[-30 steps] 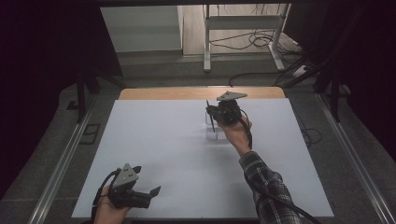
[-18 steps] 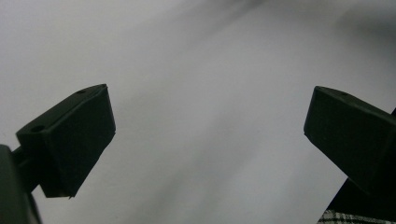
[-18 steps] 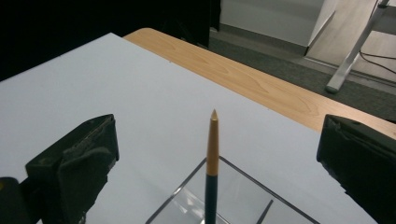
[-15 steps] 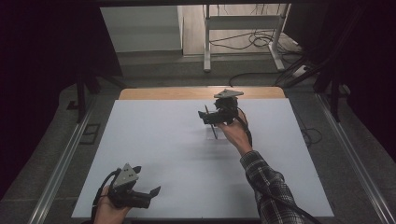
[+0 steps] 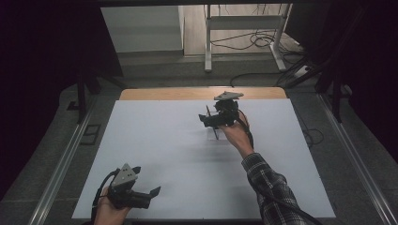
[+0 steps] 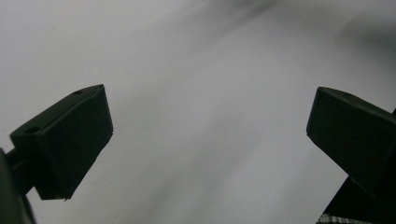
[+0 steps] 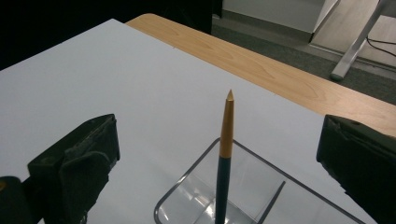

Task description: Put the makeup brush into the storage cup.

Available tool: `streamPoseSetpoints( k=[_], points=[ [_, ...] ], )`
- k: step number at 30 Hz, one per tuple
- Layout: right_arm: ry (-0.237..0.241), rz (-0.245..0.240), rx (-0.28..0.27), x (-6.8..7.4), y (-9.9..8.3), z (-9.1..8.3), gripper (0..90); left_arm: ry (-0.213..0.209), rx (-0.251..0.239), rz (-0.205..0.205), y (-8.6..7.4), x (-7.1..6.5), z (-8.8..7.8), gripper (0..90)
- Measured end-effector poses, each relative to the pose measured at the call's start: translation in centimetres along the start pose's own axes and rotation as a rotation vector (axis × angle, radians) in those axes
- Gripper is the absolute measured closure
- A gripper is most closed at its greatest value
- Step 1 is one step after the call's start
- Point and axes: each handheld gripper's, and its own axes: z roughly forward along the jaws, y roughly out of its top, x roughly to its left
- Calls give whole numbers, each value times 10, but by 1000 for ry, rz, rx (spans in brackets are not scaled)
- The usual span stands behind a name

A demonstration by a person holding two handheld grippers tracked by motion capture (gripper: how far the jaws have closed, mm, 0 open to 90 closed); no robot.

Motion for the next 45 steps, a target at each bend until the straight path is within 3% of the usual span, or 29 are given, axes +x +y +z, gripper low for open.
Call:
streamPoseSetpoints(
  k=[7,24,45],
  points=[
    [16,-4,3,6,1,-2,0,-12,-23,-28,0,3,-2,0],
    [41,-49,18,20,6,-10,0,-9,-29,-29,-1,3,-3,0],
    [88,-40,24,28,-5,-29,0,-11,-28,-27,-1,3,-2,0]
  ],
)
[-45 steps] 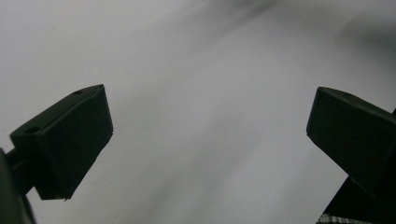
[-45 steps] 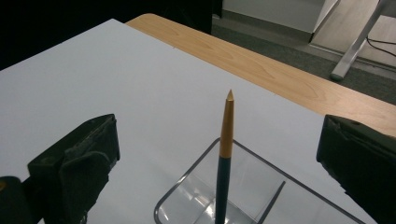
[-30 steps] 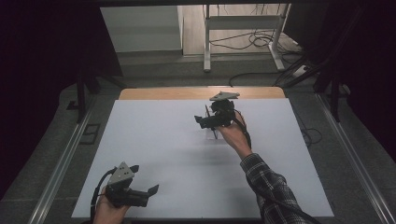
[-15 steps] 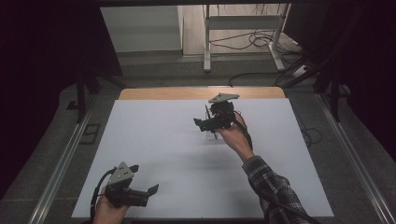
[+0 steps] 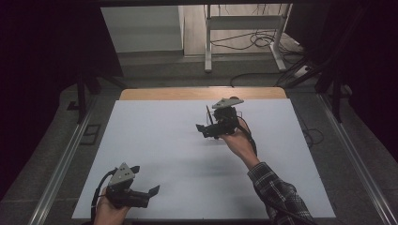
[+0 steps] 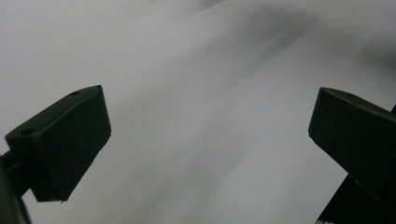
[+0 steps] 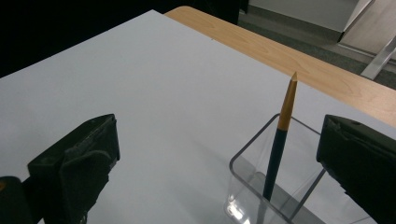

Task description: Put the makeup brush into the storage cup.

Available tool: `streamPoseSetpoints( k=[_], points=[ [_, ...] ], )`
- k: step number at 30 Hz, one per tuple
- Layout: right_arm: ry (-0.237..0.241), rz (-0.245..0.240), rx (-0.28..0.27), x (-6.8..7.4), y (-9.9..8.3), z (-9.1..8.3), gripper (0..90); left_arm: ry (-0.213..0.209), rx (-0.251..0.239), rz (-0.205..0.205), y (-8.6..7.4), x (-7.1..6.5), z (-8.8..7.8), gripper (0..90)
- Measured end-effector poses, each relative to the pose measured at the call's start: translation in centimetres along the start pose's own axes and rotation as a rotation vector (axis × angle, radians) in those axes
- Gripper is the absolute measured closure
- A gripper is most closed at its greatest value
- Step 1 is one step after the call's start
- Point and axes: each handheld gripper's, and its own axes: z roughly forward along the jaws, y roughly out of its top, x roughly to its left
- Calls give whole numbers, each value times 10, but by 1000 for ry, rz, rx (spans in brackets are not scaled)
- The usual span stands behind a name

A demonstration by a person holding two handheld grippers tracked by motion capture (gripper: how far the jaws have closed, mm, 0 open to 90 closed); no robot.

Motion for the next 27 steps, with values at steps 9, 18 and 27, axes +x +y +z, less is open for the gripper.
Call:
streamPoseSetpoints(
  k=[9,18,27],
  points=[
    [16,8,5,1,-9,-5,0,-1,2,3,0,0,0,0],
    [35,-5,12,6,-15,-13,0,-2,2,4,0,0,0,0],
    [52,-14,18,12,-19,-18,0,-5,5,6,0,-1,1,0]
  ],
)
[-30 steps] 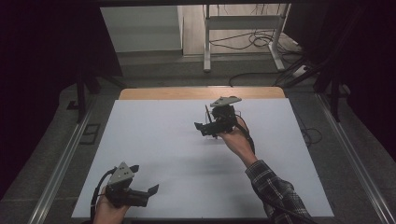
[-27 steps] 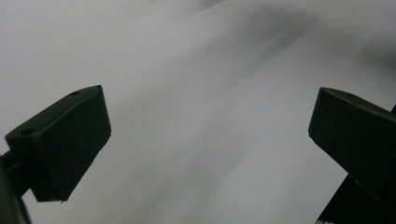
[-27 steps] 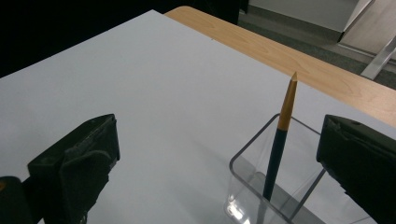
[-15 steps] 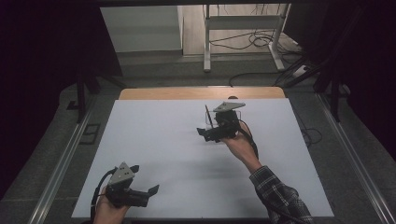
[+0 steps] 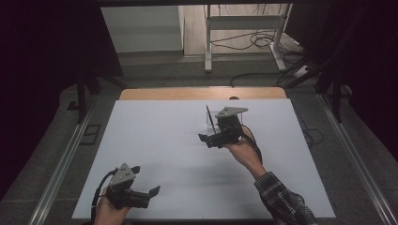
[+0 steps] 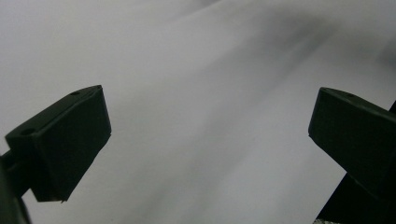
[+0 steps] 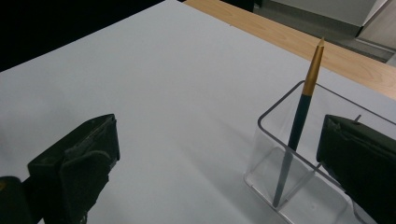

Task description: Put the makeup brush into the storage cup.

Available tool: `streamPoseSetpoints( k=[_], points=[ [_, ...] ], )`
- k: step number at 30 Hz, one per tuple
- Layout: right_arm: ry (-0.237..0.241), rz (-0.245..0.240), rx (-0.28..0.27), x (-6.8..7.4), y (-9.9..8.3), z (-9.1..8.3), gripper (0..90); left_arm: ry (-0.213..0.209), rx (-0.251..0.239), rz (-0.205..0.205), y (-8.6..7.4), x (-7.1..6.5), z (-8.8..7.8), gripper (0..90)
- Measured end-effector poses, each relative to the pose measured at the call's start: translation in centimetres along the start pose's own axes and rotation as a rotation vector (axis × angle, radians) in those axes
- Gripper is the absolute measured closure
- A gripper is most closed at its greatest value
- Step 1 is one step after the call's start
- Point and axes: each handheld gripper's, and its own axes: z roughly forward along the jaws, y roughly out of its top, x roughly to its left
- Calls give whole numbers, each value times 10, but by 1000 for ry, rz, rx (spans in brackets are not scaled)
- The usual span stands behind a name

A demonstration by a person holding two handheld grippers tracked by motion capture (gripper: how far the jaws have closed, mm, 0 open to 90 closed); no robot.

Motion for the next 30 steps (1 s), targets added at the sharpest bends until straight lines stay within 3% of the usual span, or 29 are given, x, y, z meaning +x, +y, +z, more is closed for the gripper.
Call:
streamPoseSetpoints(
  k=[30],
  points=[
    [55,9,-8,15,-21,-24,0,1,-4,-3,0,1,-1,0]
  ],
)
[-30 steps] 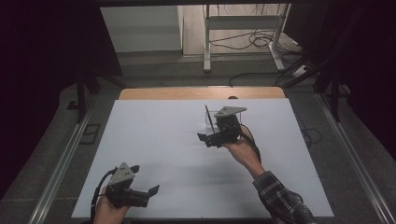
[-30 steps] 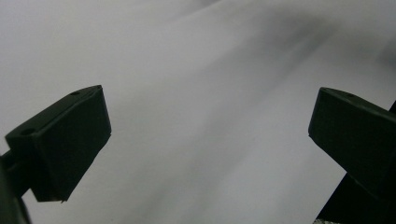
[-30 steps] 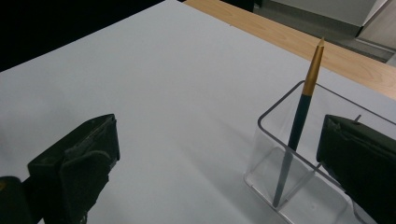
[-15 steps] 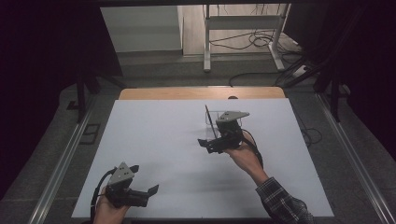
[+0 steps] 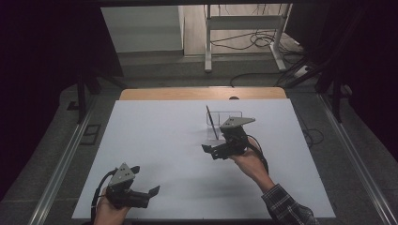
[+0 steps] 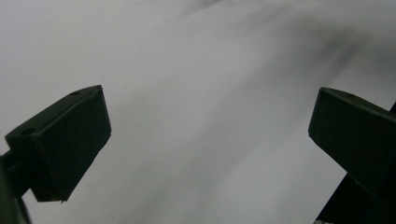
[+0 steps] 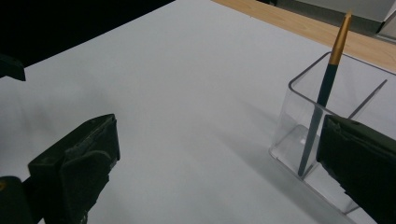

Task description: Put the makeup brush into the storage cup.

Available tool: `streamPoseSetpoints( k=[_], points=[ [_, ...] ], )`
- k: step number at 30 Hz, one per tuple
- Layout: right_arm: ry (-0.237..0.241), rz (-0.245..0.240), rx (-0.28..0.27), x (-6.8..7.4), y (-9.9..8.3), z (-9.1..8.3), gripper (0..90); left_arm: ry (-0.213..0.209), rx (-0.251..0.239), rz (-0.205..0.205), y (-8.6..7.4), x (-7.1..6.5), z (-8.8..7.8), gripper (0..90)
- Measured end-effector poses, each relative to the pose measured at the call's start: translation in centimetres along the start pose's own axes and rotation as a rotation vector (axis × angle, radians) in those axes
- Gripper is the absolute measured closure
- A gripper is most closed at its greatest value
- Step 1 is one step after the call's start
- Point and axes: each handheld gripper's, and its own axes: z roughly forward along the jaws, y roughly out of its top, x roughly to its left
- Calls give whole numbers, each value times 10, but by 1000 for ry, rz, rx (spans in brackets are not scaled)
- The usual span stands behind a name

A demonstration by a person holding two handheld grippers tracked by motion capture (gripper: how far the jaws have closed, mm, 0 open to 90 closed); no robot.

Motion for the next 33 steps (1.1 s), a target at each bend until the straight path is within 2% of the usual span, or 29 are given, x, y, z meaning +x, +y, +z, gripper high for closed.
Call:
streamPoseSetpoints(
  k=[9,13,21,33],
  points=[
    [7,-3,14,3,-7,-5,0,-2,-1,0,0,0,0,0],
    [4,-23,19,7,-9,-8,0,-4,-1,1,0,0,0,0],
    [11,-35,35,12,-16,-11,0,-2,0,-1,0,1,0,0],
    [15,-42,35,18,-25,-20,0,-2,-5,-4,-1,2,-2,0]
  ],
)
